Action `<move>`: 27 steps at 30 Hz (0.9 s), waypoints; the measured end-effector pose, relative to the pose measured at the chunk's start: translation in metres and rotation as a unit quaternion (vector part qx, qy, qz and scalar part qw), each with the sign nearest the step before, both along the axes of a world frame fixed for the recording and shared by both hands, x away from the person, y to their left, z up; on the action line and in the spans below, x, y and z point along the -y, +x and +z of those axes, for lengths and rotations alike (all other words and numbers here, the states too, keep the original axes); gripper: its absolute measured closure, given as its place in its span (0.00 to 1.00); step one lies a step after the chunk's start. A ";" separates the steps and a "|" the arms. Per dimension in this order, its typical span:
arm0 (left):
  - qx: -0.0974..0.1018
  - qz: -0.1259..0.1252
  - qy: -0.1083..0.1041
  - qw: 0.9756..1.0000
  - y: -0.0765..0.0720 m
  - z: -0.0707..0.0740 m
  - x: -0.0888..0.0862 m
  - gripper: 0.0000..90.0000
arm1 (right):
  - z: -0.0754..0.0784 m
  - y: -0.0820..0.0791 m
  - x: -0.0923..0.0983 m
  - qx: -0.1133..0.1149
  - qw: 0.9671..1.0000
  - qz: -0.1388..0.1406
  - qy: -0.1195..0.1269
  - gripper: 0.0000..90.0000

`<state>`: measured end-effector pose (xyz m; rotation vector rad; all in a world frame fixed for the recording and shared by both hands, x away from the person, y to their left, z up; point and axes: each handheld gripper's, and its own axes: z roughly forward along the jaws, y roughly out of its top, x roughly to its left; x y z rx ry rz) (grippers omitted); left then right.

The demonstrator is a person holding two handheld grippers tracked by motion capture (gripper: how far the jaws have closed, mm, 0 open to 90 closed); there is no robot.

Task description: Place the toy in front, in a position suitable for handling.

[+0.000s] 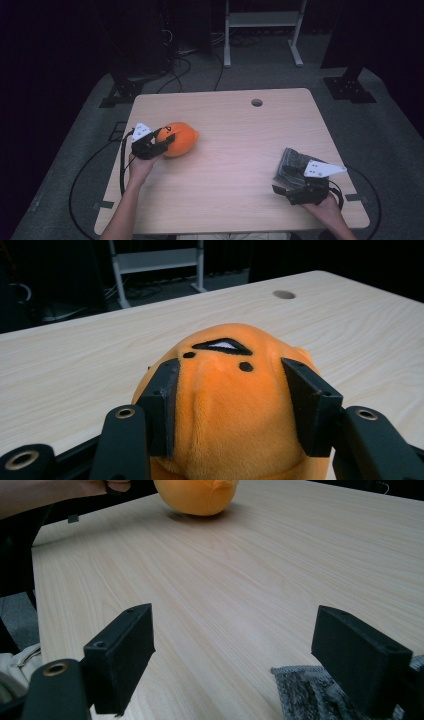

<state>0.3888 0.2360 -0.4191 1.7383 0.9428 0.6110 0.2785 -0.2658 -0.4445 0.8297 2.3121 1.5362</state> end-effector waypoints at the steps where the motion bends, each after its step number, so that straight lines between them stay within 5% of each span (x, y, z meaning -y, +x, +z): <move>1: 0.001 -0.004 -0.002 1.000 -0.001 0.001 0.002 0.51 | 0.000 0.000 0.000 -0.001 1.000 0.000 0.001 0.18; 11: 0.017 -0.047 -0.039 0.998 -0.013 0.012 0.018 0.53 | 0.000 0.000 0.001 -0.003 1.000 -0.004 0.001 0.18; 18: 0.027 -0.094 -0.059 0.993 -0.025 0.020 0.043 0.53 | 0.000 0.000 0.002 -0.002 1.000 -0.007 0.003 0.18; 27: 0.030 -0.152 -0.054 0.986 -0.036 0.022 0.081 0.53 | 0.001 0.000 0.005 0.003 1.000 -0.010 0.009 0.18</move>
